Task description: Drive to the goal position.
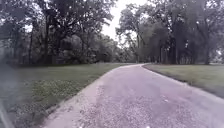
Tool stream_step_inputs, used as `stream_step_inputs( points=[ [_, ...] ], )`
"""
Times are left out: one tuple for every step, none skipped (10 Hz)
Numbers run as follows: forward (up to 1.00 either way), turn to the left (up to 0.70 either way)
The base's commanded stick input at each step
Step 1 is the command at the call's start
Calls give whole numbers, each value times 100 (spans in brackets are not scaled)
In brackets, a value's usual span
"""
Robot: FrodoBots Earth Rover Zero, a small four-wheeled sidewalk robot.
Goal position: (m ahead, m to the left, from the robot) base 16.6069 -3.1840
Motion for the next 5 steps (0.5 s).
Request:
stream_step_inputs(
  points=[
    [70, 0],
    [70, 0],
    [70, 0],
    [70, 0],
    [70, 0]
  ],
)
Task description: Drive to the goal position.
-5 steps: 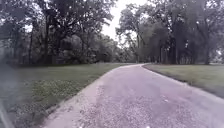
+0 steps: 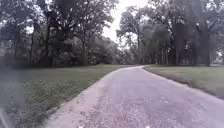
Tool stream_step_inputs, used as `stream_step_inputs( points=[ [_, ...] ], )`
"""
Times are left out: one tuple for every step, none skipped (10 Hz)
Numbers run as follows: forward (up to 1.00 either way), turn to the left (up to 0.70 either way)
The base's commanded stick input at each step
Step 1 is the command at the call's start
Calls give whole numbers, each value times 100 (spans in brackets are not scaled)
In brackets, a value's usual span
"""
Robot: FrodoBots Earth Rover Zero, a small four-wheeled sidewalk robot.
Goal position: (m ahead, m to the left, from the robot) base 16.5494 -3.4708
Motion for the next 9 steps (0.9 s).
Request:
stream_step_inputs(
  points=[
    [70, 0],
    [70, 0],
    [70, 0],
    [70, 0],
    [70, 0],
    [70, 0],
    [70, 0],
    [70, 0],
    [70, 0]
  ],
)
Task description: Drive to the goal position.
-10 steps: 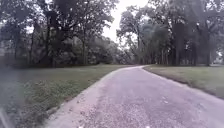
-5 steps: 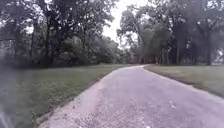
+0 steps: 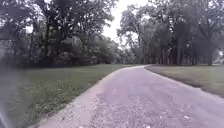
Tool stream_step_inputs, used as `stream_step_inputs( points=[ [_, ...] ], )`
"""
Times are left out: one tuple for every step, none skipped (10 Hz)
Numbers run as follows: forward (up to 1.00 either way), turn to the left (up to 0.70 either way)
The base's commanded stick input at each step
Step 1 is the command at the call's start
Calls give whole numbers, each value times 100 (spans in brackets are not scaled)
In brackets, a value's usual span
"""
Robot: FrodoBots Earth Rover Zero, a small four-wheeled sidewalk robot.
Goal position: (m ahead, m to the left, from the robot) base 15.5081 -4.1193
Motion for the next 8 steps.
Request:
stream_step_inputs(
  points=[
    [70, 0],
    [70, 0],
    [70, 0],
    [70, -2],
    [70, -3],
    [70, -4],
    [70, -5],
    [70, -6]
  ],
)
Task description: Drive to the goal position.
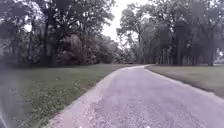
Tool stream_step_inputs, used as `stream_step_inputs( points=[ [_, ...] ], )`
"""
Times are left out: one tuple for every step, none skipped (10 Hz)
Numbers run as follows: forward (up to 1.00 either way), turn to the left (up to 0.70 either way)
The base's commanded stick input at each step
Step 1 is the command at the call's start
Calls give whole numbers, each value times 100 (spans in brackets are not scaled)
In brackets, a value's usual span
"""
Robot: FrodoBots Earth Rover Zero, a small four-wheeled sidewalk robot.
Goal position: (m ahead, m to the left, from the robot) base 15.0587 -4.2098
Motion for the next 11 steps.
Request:
stream_step_inputs(
  points=[
    [70, -7],
    [70, -9],
    [70, -10],
    [70, -11],
    [70, -12],
    [70, -13],
    [70, -11],
    [70, -5],
    [70, 0],
    [70, 0],
    [70, 0]
  ],
)
